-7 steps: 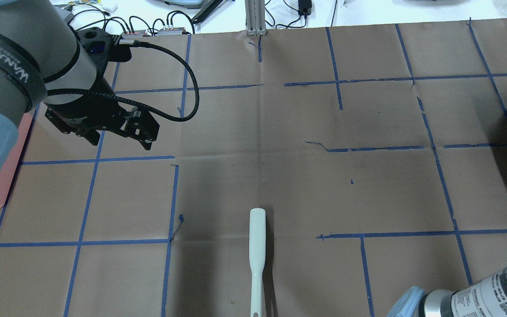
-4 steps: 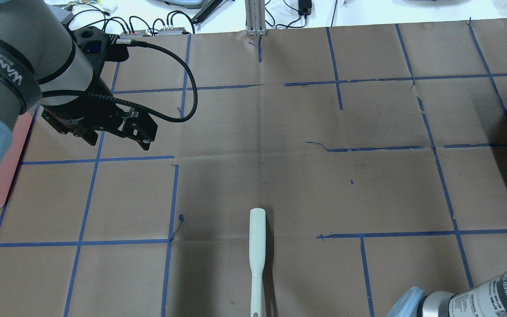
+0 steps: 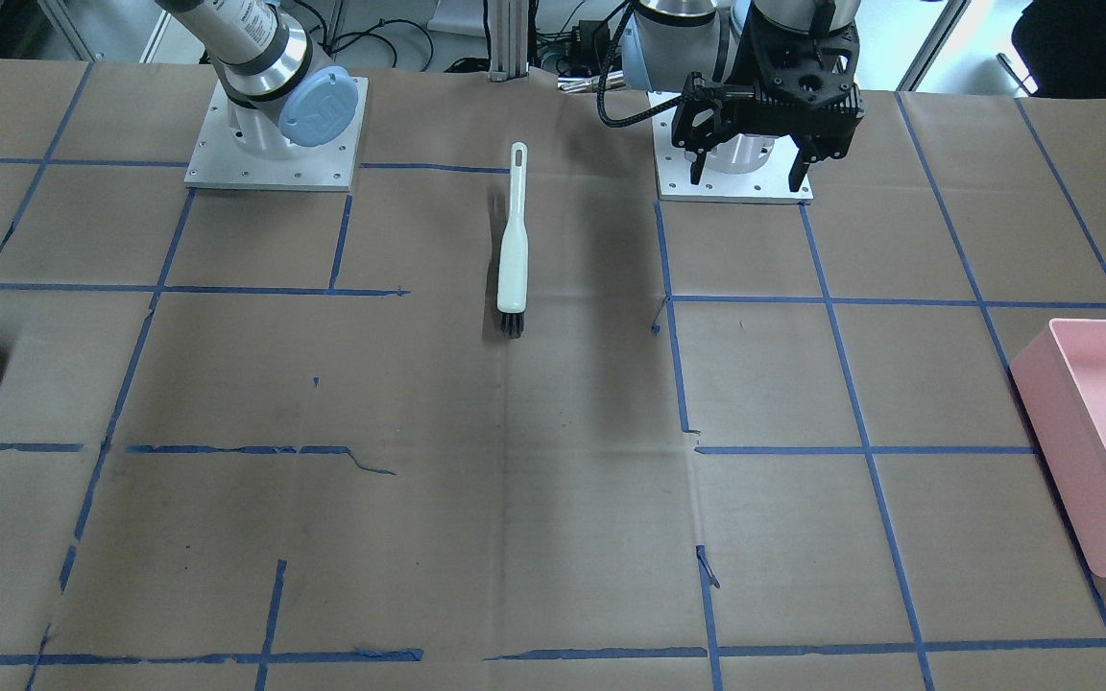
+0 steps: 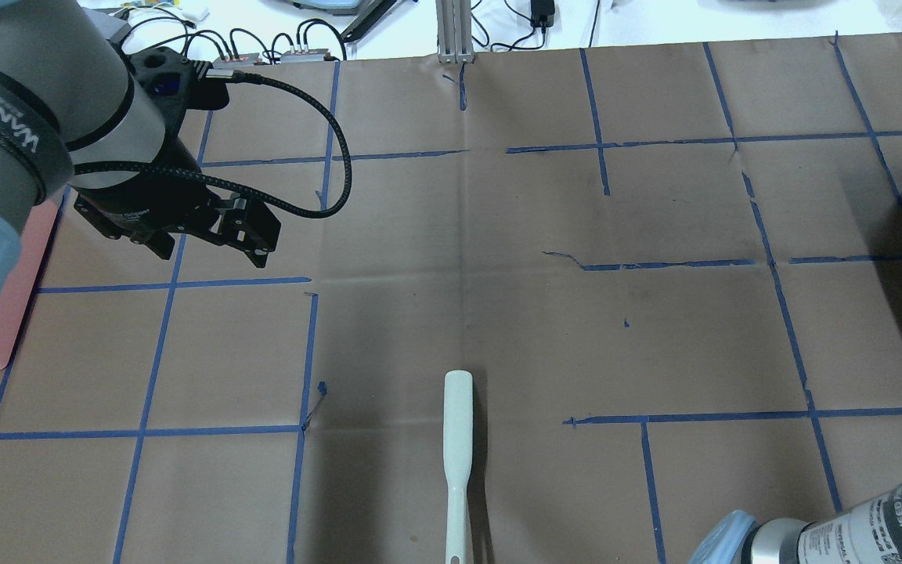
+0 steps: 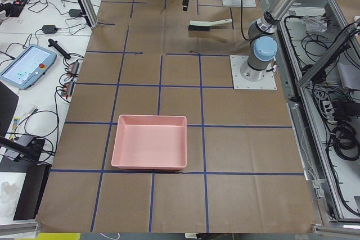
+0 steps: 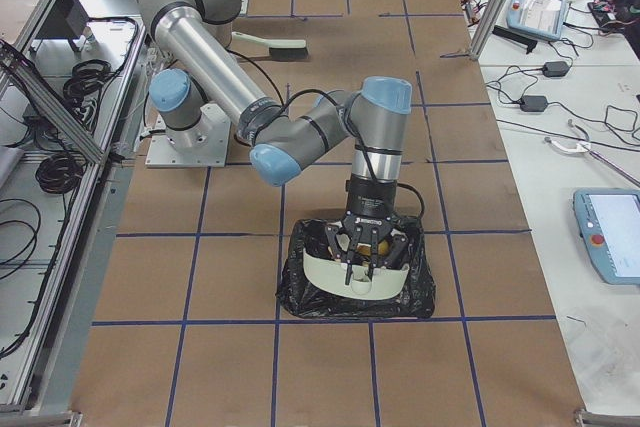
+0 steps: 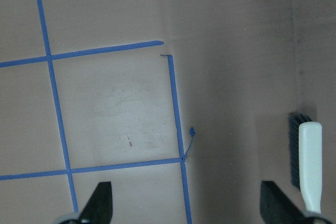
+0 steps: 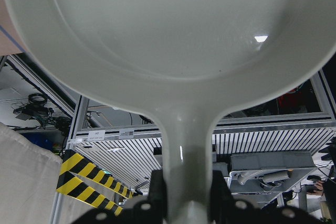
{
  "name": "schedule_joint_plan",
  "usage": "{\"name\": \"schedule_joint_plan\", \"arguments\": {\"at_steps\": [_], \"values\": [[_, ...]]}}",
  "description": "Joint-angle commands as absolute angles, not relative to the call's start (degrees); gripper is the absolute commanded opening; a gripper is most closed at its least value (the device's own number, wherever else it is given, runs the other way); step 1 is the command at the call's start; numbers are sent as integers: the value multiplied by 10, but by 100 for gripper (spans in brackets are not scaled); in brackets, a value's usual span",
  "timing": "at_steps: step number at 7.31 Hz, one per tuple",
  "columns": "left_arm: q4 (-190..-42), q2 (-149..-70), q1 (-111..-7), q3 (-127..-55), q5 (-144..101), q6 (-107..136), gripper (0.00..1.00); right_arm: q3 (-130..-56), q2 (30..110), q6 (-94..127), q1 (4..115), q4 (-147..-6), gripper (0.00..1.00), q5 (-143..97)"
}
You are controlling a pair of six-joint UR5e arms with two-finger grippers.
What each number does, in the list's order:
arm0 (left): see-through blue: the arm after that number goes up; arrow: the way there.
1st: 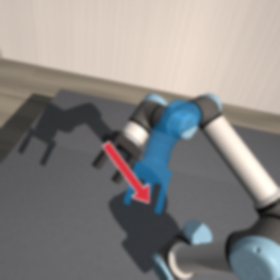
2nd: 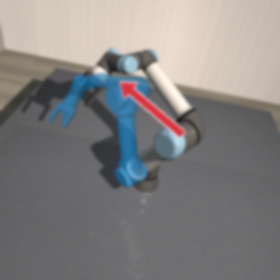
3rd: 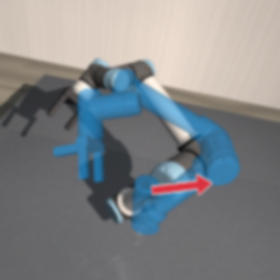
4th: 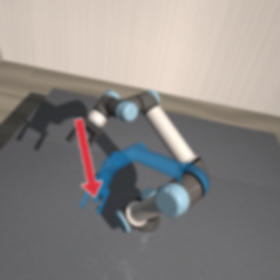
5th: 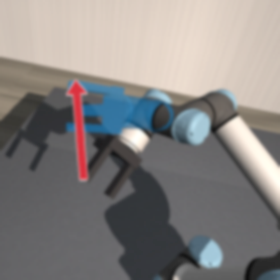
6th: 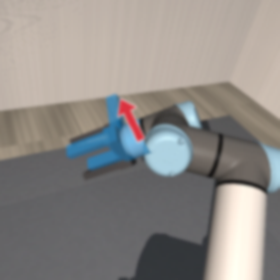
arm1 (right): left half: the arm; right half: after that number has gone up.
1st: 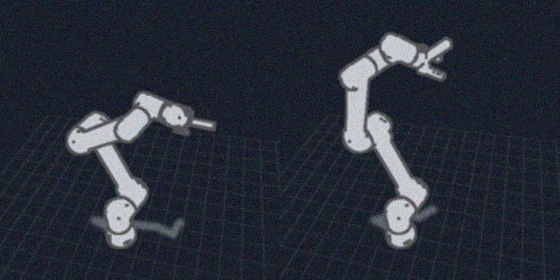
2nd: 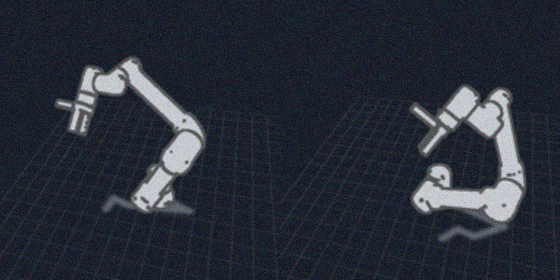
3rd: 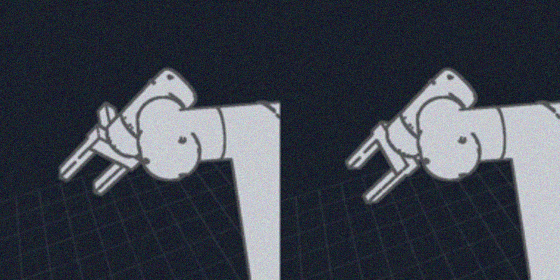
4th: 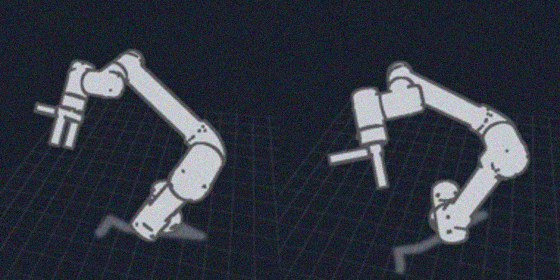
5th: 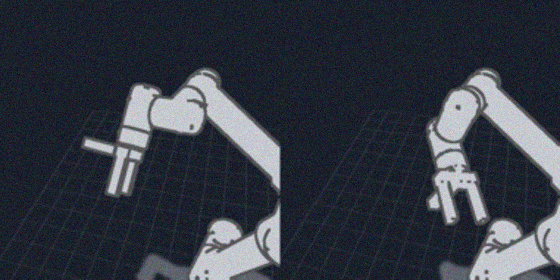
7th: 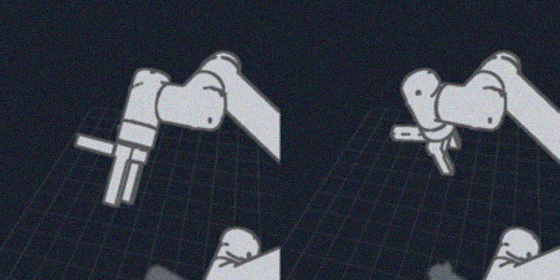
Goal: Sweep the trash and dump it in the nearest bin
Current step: 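Tip the dustpan with the right gripper to dump bread and potato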
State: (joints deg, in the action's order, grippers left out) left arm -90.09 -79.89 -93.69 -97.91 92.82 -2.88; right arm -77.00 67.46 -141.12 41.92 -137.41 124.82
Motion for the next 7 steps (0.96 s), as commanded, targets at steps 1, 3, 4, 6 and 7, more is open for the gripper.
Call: {"name": "schedule_joint_plan", "arguments": {"at_steps": [1, 3, 4, 6, 7], "values": [[-901, -799, -937, -978, 930, -32, 100, -773, 694, -1414, 419, -1375, 2, 1215], [-898, -800, -938, -978, 929, -33, 100, -773, 700, -1414, 419, -1375, 2, 1192], [-898, -800, -938, -978, 929, -34, 100, -773, 700, -1413, 419, -1375, 2, 1173], [-896, -801, -938, -979, 929, -31, 100, -778, 717, -1409, 420, -1366, 1, 1121], [-896, -802, -938, -979, 929, -33, 100, -792, 729, -1405, 420, -1348, 1, 1079]]}}
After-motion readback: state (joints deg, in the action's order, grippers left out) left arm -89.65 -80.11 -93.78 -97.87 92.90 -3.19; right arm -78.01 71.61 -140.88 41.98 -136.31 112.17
